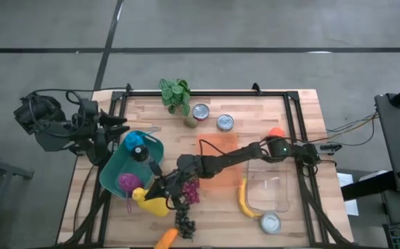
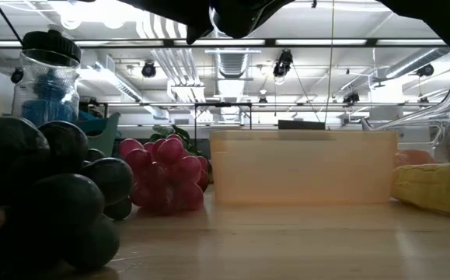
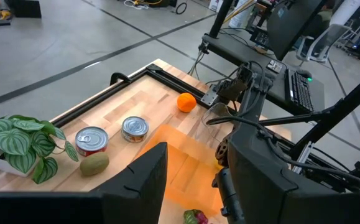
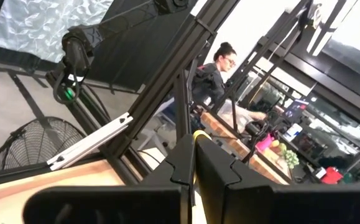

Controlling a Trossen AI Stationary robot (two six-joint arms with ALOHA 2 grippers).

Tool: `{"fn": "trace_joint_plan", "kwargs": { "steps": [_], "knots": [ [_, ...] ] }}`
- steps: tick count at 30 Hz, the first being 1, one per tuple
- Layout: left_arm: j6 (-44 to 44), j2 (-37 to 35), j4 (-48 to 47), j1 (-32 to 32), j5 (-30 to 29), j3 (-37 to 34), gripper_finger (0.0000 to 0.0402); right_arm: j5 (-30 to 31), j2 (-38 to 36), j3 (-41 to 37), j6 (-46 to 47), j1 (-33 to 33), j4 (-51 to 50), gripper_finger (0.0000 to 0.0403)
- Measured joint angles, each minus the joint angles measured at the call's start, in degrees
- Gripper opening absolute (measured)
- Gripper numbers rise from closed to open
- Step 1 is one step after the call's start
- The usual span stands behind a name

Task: Pick & Place Food Item
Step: Put the yellow water bottle into the green bin

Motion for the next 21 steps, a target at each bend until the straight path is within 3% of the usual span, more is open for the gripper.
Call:
{"fn": "trace_joint_plan", "kwargs": {
  "steps": [21],
  "knots": [
    [0.0, 0.0, 0.0, 0.0, 0.0, 0.0, 0.0173, 0.2, 0.0, 0.0, 1.3, -0.1, -2.0, 0.0008]
  ]
}}
